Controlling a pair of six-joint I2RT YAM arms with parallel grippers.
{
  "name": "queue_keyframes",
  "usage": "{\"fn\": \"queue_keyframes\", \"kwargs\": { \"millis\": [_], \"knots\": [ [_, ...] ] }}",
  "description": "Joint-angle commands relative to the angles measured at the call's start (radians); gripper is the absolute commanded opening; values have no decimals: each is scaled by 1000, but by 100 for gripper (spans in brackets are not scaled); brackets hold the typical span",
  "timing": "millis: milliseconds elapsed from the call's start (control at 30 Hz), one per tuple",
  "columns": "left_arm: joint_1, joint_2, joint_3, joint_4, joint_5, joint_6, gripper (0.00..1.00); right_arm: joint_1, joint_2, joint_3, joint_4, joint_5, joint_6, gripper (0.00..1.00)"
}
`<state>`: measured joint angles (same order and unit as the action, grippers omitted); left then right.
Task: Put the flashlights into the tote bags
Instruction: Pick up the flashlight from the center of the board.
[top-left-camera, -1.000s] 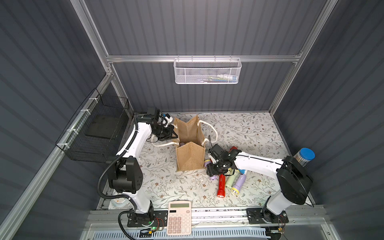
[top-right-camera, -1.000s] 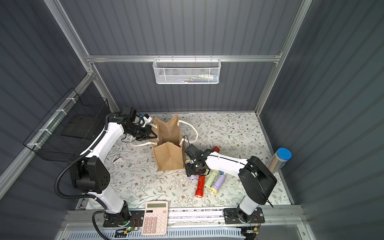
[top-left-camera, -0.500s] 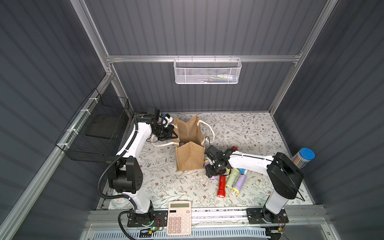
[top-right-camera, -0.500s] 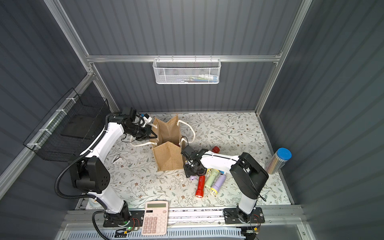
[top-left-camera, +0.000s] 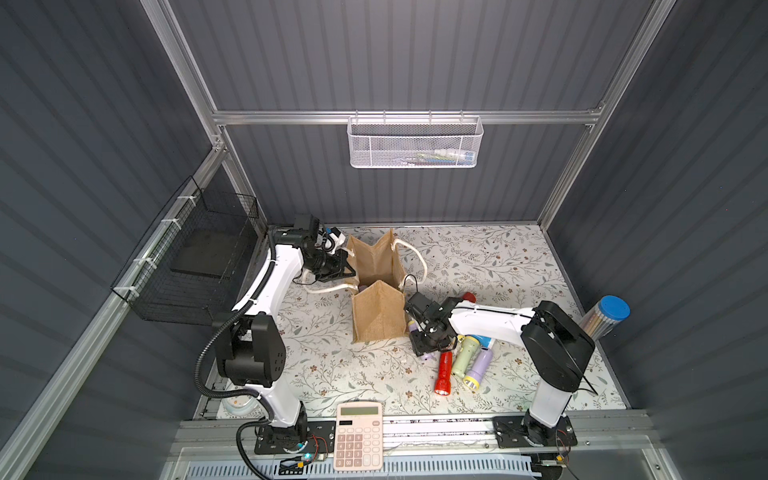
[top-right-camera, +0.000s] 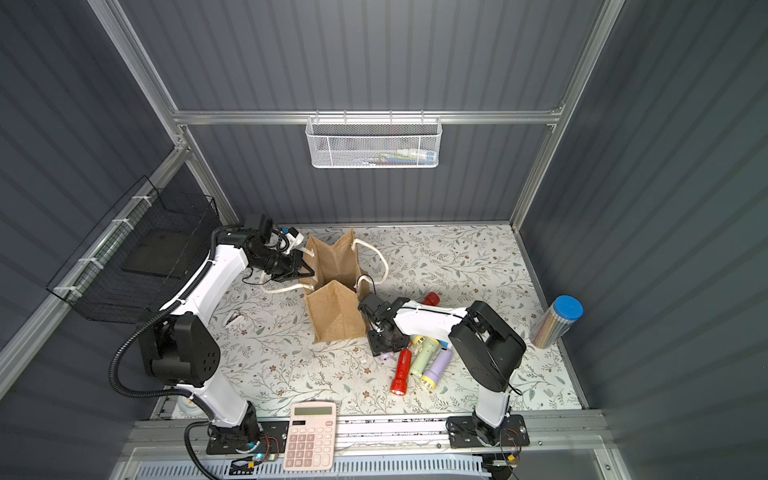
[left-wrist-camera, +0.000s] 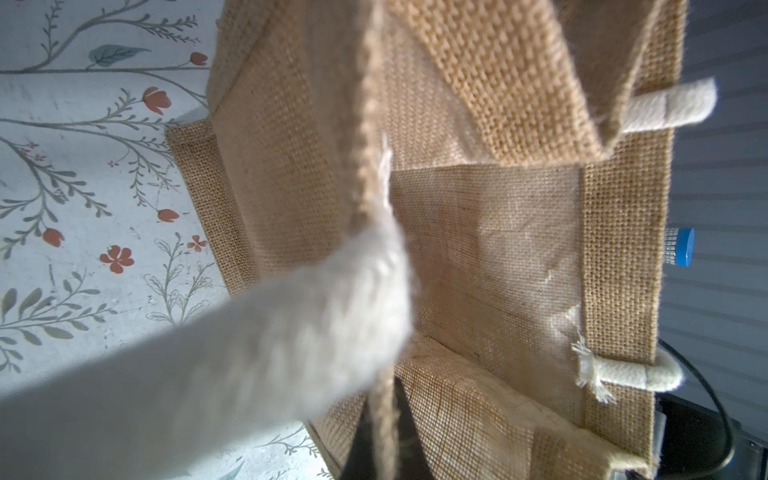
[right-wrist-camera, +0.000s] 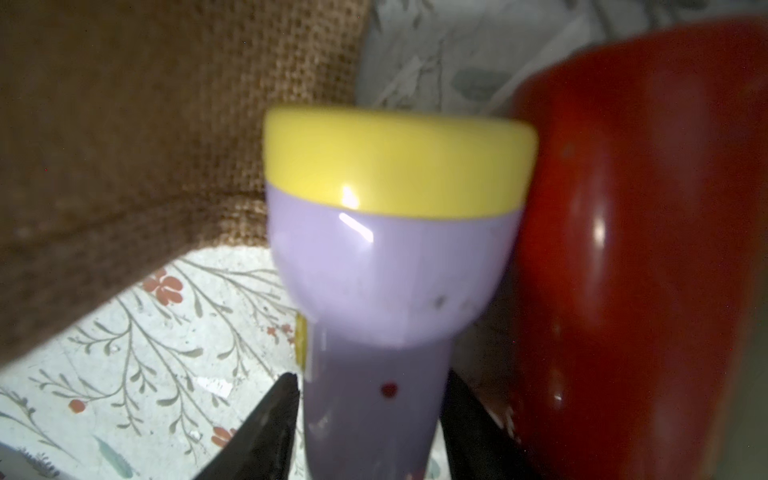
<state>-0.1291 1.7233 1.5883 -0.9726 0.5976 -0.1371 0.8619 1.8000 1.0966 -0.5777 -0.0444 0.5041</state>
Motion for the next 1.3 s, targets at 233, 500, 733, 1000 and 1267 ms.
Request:
{"fn": "queue_keyframes", "kwargs": {
  "millis": [233,500,733,1000,1267],
  "knots": [
    [9,-21,-8,-10,-3,23,0,14,6,3,-77,53,7,39],
    [9,-18,-2,-2,10,18,0,17,-89,-14,-33,43,-10,18],
    [8,-16,12,-7,23,21,0,17,-235,-46,53,27,-4,1],
    [5,-12,2,1,30,14,0,14,-414,-138,180,63,3,0],
    [-4,-8,7,-2,28,15,0,-2,-561,-180,207,150,49,0]
  ]
}}
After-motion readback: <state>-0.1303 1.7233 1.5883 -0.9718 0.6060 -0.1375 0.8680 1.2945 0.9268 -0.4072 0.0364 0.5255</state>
